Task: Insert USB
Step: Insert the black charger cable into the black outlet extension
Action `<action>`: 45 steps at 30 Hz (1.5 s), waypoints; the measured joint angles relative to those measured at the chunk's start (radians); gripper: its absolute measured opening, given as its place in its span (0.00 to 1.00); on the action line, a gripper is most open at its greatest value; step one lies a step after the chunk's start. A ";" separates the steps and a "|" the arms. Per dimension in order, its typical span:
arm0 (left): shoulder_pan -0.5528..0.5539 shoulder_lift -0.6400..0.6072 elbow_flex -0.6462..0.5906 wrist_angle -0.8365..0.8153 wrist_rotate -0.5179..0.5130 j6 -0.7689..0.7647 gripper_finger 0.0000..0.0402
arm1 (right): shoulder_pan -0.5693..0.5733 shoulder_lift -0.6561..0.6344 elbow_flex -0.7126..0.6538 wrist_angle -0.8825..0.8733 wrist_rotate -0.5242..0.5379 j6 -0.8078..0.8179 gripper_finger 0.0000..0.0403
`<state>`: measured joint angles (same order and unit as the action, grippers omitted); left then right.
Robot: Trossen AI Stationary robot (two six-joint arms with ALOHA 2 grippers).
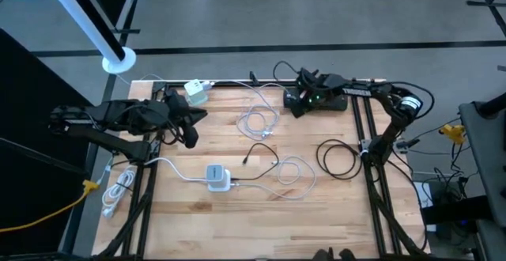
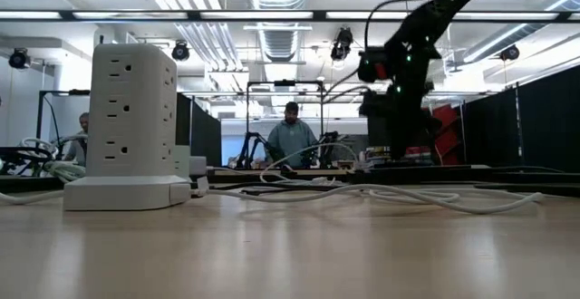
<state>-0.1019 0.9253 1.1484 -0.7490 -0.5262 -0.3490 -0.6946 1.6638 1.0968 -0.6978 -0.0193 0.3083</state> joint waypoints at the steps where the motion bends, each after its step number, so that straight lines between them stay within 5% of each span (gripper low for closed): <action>1: 0.000 0.002 0.000 0.000 0.000 0.000 0.06 | 0.000 -0.004 0.021 -0.028 0.001 -0.011 0.00; 14: -0.011 0.039 0.000 0.005 0.014 0.020 0.06 | 0.141 -0.132 0.100 -0.190 -0.006 -0.020 0.00; 31: -0.009 0.142 -0.001 0.052 0.014 0.075 0.06 | 0.692 -0.222 0.098 -0.209 -0.006 0.173 0.00; 34: -0.010 0.151 -0.001 0.061 0.036 0.032 0.06 | 0.761 -0.222 0.095 -0.211 -0.007 0.255 0.00; 40: -0.034 0.150 -0.001 0.060 0.259 -0.162 0.06 | 0.897 -0.222 0.060 -0.219 -0.005 0.408 0.00; 45: -0.133 0.150 -0.001 0.061 0.276 -0.288 0.06 | 1.070 -0.222 0.030 -0.208 0.013 0.561 0.00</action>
<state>-0.2351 1.0748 1.1470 -0.6884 -0.2501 -0.6374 0.3758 1.4414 1.1265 -0.9060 -0.0061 0.8697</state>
